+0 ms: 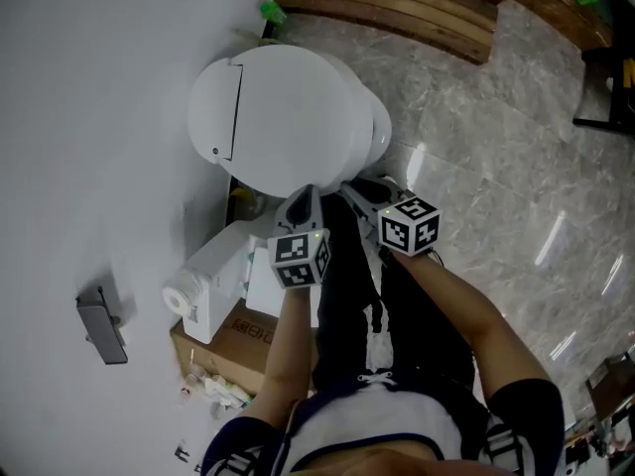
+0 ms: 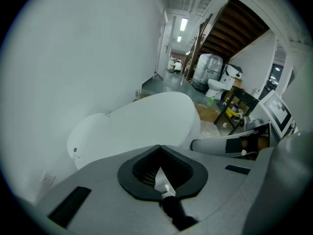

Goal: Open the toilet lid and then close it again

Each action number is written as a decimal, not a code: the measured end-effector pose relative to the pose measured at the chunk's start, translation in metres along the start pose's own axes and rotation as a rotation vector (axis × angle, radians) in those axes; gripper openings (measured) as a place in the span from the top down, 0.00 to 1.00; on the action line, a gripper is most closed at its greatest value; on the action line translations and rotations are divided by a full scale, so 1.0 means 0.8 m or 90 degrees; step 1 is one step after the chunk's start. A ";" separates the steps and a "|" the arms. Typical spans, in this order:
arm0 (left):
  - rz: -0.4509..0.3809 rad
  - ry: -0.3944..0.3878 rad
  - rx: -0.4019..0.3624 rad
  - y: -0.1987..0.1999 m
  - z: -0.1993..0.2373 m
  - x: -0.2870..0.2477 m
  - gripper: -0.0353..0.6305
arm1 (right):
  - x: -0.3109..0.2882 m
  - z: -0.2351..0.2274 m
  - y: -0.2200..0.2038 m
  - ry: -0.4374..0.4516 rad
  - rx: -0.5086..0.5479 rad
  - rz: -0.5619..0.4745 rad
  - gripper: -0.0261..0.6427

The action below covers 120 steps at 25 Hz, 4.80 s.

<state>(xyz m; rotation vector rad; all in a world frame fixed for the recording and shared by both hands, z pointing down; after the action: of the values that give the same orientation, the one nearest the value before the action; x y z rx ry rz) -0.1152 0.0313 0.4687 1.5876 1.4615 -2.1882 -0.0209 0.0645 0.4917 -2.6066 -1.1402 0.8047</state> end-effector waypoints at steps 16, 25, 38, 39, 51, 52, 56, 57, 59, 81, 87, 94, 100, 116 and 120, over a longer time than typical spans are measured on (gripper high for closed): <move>0.041 -0.043 -0.054 -0.032 -0.032 -0.048 0.94 | 0.004 -0.066 -0.027 -0.030 -0.064 0.016 0.86; 0.063 -0.052 -0.061 -0.049 -0.051 -0.075 0.94 | 0.005 -0.104 -0.038 -0.035 -0.099 0.020 0.86; 0.096 -0.065 -0.084 -0.079 -0.069 -0.114 0.94 | -0.001 -0.156 -0.060 -0.059 -0.131 0.030 0.86; 0.099 -0.066 -0.085 -0.081 -0.071 -0.118 0.94 | -0.002 -0.160 -0.061 -0.061 -0.133 0.030 0.86; 0.126 -0.081 -0.076 -0.106 -0.083 -0.154 0.94 | -0.010 -0.206 -0.077 -0.046 -0.178 0.017 0.87; 0.128 -0.082 -0.077 -0.109 -0.084 -0.157 0.94 | -0.011 -0.210 -0.079 -0.048 -0.181 0.018 0.87; 0.136 -0.085 -0.074 -0.119 -0.086 -0.169 0.94 | -0.016 -0.224 -0.086 -0.057 -0.187 0.027 0.87; 0.140 -0.086 -0.073 -0.122 -0.086 -0.173 0.94 | -0.018 -0.227 -0.088 -0.060 -0.188 0.029 0.88; 0.146 -0.087 -0.073 -0.128 -0.088 -0.180 0.94 | -0.021 -0.234 -0.092 -0.065 -0.188 0.030 0.89; 0.165 -0.103 -0.062 -0.187 -0.096 -0.257 0.94 | -0.062 -0.321 -0.130 -0.097 -0.225 0.026 0.95; 0.167 -0.094 -0.056 -0.200 -0.096 -0.271 0.94 | -0.070 -0.338 -0.138 -0.102 -0.232 0.030 0.95; 0.156 -0.086 -0.058 -0.210 -0.096 -0.285 0.94 | -0.080 -0.351 -0.142 -0.096 -0.238 0.027 0.95; 0.163 -0.084 -0.070 -0.220 -0.096 -0.293 0.94 | -0.085 -0.354 -0.150 -0.105 -0.222 0.051 0.95; 0.164 -0.096 -0.009 -0.144 -0.068 -0.244 0.94 | -0.042 -0.238 -0.087 -0.093 -0.155 0.112 0.95; 0.121 -0.108 -0.003 -0.091 -0.071 -0.175 0.94 | -0.013 -0.176 -0.070 -0.083 -0.131 0.114 0.95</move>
<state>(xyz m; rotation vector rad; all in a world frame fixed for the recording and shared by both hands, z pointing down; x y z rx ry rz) -0.0497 0.0500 0.6219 1.4331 1.2154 -2.1495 0.0154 0.1018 0.6346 -2.8973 -1.0869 0.9523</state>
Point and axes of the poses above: the fingertips, and each gripper's own axes: x backward along the fingers, z to its left, y out of its top, the point moved 3 cm from there along x, backward along the fingers, and after that the axes turned 9 degrees about -x, right-handed, at the moved point
